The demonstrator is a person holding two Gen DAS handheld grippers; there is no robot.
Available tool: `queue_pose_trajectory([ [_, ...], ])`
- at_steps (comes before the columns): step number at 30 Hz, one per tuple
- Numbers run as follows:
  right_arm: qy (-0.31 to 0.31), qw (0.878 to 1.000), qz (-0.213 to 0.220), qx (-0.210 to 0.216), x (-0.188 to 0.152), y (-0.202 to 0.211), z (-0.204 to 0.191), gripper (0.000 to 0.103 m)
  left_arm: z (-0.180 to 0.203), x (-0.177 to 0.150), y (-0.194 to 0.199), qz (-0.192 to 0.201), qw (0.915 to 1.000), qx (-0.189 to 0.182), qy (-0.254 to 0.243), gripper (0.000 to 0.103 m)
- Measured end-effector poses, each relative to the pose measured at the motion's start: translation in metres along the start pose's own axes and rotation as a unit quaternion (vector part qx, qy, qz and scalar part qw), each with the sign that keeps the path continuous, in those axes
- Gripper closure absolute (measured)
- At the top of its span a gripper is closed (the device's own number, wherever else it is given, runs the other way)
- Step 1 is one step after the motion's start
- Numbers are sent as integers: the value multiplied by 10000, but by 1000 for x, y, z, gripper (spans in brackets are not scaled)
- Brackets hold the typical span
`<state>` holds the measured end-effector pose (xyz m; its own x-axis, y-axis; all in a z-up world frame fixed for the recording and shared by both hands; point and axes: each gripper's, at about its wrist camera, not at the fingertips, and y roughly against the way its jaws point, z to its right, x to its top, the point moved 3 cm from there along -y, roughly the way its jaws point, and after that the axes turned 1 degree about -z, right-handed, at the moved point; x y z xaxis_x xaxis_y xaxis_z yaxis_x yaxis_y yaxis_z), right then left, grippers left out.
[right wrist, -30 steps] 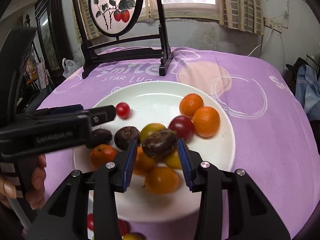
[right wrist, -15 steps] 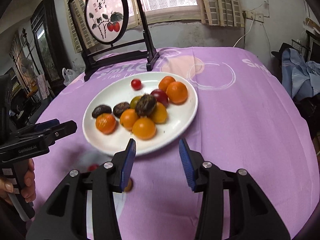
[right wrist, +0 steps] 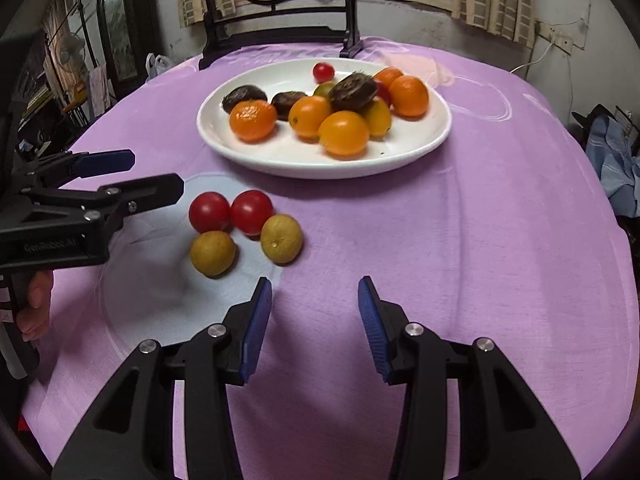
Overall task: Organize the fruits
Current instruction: 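Grasp a yellow-green tomato with the right tool while the left tool grasps a yellow tomato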
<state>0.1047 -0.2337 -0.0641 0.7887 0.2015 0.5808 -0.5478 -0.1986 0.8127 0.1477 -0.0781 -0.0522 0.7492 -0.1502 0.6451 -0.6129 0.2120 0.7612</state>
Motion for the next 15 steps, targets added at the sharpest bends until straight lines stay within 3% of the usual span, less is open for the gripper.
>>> queue_pose_trajectory([
  [13, 144, 9999, 23, -35, 23, -20, -15, 58, 1, -4, -1, 21, 10000, -55, -13, 14],
  [14, 140, 9999, 70, -49, 24, -20, -16, 59, 2, -4, -2, 9, 10000, -49, -23, 14],
  [15, 132, 9999, 91, -47, 25, -20, -16, 68, 2, -4, -3, -4, 10000, -44, -31, 14],
])
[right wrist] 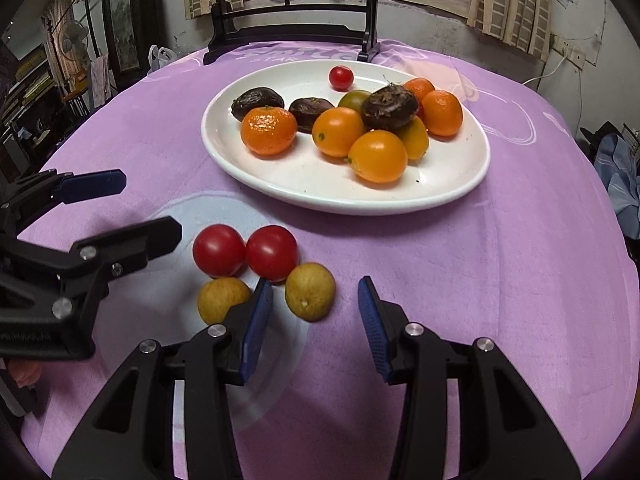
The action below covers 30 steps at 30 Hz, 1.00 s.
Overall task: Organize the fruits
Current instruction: 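Grasp a yellow-green tomato with the right tool while the left tool grasps a yellow tomato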
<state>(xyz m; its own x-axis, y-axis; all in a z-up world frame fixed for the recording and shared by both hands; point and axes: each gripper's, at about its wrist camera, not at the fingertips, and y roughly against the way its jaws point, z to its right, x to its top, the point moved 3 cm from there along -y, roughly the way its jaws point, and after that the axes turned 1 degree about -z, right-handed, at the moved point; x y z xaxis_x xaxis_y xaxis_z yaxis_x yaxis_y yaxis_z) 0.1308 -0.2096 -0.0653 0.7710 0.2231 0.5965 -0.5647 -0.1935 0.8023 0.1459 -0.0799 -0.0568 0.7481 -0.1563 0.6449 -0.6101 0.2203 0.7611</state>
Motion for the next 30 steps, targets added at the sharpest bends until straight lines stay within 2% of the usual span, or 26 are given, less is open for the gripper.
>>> queue_pose_trajectory([
  [1, 5, 10000, -2, 10, 0, 0, 0, 69, 0, 0, -1, -14, 10000, 10, -12, 14],
  [3, -9, 10000, 33, 43, -1, 1, 0, 78, 1, -1, -1, -22, 10000, 8, -20, 14],
  [10, -421, 9986, 202, 249, -8, 17, 15, 78, 2, -2, -1, -76, 10000, -53, -9, 14],
  [14, -606, 9971, 327, 338, -14, 25, 24, 78, 13, -6, 0, -67, 9997, -142, -188, 14],
  [22, -636, 9967, 386, 318, -15, 28, 30, 78, 32, -14, -4, -185, 9982, -277, -503, 14],
  [30, -582, 9970, 444, 245, -15, 33, 32, 78, 42, -21, -15, -447, 9970, -427, -461, 14],
])
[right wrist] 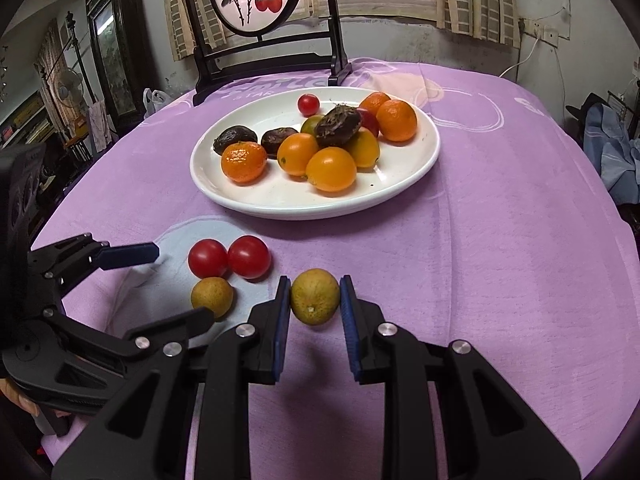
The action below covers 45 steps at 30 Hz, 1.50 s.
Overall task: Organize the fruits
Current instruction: 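Grasp a yellow-green tomato with the right tool while the left tool grasps a yellow tomato, then place both yellow tomatoes on the plate and open both tools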
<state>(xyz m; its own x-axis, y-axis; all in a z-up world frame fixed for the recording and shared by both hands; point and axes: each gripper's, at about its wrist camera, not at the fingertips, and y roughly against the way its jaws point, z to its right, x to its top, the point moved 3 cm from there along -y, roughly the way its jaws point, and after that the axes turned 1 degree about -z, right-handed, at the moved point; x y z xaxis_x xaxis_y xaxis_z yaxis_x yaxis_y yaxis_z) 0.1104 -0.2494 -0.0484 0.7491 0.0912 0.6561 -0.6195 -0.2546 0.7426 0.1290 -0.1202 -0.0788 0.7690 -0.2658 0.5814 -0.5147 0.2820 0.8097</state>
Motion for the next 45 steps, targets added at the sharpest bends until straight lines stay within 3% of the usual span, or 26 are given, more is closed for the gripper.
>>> queue_pose_trajectory([
  [7, 27, 9999, 99, 42, 1, 8, -1, 78, 4, 1, -8, -145, 9997, 104, 160, 17],
  [13, 72, 9999, 103, 113, 1, 9, -3, 78, 9, 4, -13, -187, 9978, 523, 349, 20],
  [21, 62, 9998, 101, 154, 1, 11, -3, 78, 16, 3, -6, -125, 9982, 564, 171, 68],
  [23, 60, 9998, 85, 146, 1, 10, -3, 78, 17, 0, -3, -137, 9986, 495, 109, 75],
  [34, 49, 9999, 70, 146, -1, 7, -3, 78, -4, -7, 26, -45, 9997, 169, 193, 76],
  [41, -286, 9986, 299, 334, 13, 17, -1, 78, -14, 29, 50, 319, 9993, 148, 114, 76],
  [45, -25, 9990, 347, 278, 35, 15, -12, 78, -23, 67, 41, 422, 9989, 114, 152, 76],
])
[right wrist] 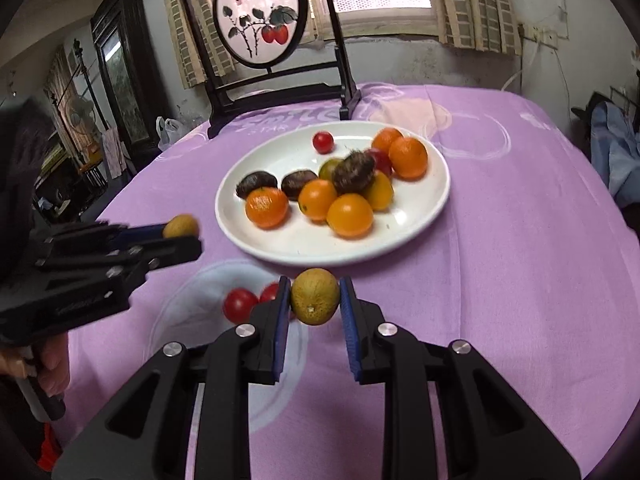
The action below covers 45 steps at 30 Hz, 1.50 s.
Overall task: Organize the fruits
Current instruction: 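Place both yellow tomatoes on the plate and open both tools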
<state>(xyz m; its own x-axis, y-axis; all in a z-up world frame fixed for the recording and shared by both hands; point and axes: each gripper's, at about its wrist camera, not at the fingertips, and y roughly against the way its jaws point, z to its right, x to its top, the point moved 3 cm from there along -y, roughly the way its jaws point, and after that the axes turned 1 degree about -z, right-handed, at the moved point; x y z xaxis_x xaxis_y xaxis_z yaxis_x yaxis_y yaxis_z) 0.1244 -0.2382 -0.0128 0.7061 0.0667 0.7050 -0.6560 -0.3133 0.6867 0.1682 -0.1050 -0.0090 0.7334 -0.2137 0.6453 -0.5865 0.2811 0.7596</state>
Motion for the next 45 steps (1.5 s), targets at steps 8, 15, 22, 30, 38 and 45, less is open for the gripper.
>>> queue_pose_trajectory([
  [8, 419, 9991, -90, 62, 40, -40, -20, 78, -22, 48, -33, 44, 9997, 224, 113, 76],
  [15, 368, 9990, -234, 42, 48, -73, -20, 78, -36, 64, -64, -117, 9987, 433, 227, 76],
  [22, 365, 9992, -142, -13, 49, -77, -18, 72, -33, 77, -87, -162, 9984, 450, 310, 72],
  [30, 257, 9995, -77, 136, 44, -63, -13, 72, -26, 77, -83, -86, 9985, 422, 329, 39],
  [38, 5, 9998, 124, 152, 31, -27, 3, 71, -26, 55, -60, -66, 9981, 401, 453, 30],
  [45, 24, 10000, 65, -18, 6, -6, 6, 61, -20, 18, -31, -50, 9982, 416, 431, 24],
])
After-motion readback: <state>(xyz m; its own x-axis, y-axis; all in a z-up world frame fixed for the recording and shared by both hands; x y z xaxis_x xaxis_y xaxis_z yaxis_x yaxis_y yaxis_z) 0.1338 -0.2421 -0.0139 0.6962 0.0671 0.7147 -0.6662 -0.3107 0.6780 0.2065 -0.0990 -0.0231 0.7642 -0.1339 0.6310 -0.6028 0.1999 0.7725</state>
